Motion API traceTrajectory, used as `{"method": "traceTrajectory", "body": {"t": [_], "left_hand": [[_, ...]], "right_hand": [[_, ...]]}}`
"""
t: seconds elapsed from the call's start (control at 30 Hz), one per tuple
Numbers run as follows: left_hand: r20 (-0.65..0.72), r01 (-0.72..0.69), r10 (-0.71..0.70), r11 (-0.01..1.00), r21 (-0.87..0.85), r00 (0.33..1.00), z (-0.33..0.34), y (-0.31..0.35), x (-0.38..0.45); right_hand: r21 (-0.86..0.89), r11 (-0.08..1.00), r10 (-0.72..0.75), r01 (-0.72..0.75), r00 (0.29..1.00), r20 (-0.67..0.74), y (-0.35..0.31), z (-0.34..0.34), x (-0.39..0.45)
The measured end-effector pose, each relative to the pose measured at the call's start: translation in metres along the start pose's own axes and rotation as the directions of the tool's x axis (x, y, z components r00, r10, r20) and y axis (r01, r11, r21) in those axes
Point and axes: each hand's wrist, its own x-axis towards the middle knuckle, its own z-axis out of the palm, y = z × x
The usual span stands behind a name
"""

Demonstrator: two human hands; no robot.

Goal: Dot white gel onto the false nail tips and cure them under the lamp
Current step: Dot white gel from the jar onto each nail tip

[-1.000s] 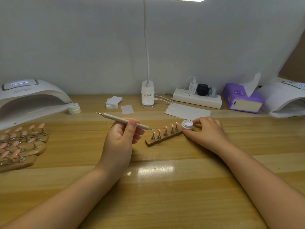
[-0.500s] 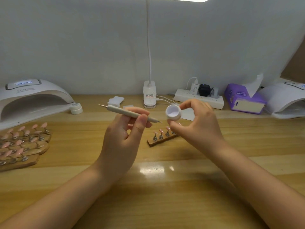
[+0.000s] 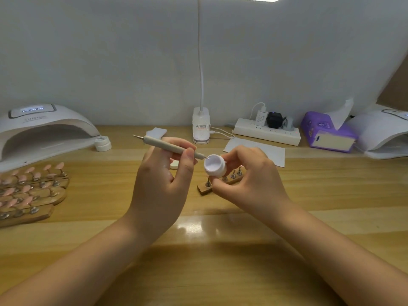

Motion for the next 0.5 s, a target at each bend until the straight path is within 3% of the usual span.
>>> {"method": "traceTrajectory", "body": {"t": [0.5], "left_hand": [[0.049, -0.006, 0.003, 0.997, 0.077, 0.999, 0.0015, -0.0045, -0.0009]], "right_hand": [[0.021, 1.0, -0.018, 0.017, 1.0, 0.026, -0.006, 0.0, -0.0016]]}}
